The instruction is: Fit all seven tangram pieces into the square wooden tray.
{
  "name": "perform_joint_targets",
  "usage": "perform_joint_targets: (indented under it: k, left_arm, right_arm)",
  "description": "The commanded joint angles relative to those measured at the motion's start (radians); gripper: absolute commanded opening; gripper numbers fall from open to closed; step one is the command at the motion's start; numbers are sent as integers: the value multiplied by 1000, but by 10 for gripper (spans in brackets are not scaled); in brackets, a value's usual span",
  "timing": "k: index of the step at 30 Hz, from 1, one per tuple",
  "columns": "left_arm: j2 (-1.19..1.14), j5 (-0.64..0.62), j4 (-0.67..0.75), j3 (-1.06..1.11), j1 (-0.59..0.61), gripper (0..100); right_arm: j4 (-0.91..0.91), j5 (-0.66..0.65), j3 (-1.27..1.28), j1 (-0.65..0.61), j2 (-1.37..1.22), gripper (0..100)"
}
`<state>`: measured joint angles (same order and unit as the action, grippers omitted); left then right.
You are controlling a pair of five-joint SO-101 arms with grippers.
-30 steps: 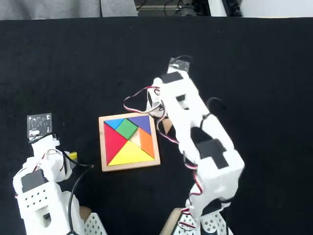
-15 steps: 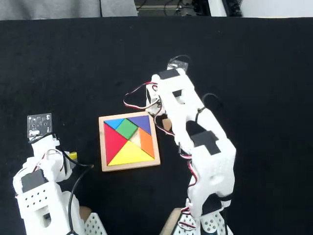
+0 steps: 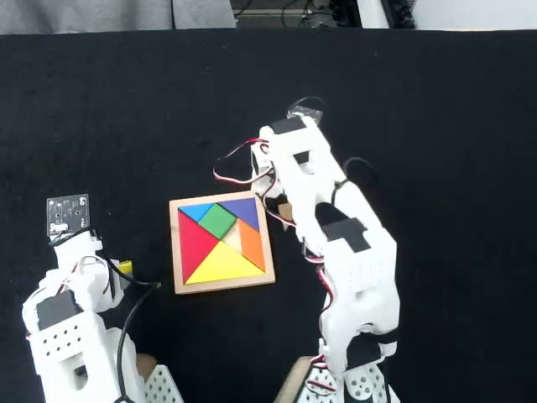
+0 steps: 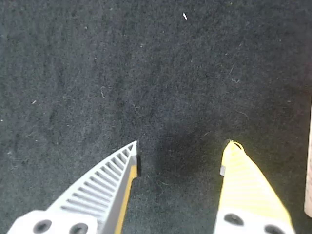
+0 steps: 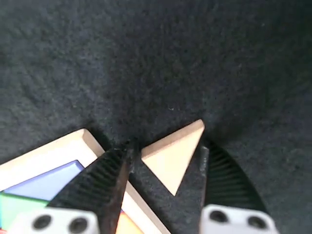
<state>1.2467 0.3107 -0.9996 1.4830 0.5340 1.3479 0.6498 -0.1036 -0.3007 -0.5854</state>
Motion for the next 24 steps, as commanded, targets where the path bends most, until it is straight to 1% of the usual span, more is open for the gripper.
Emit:
perform_joint_targets:
  k: [1, 10, 17, 22, 24]
  left_arm:
    - [8, 0, 17, -2, 7, 270]
    - [8, 0, 17, -2, 5, 270]
    - [8, 0, 17, -2, 5, 270]
    - [8, 0, 17, -2, 4, 270]
    - [8, 0, 17, -2, 4, 270]
  right_arm:
    - [-5, 2, -53, 8, -2, 159]
    - [18, 0, -54, 5, -2, 155]
    - [15, 0, -56, 8, -2, 44]
    - [17, -2, -58, 8, -1, 37]
    - [38, -29, -84, 8, 1, 34]
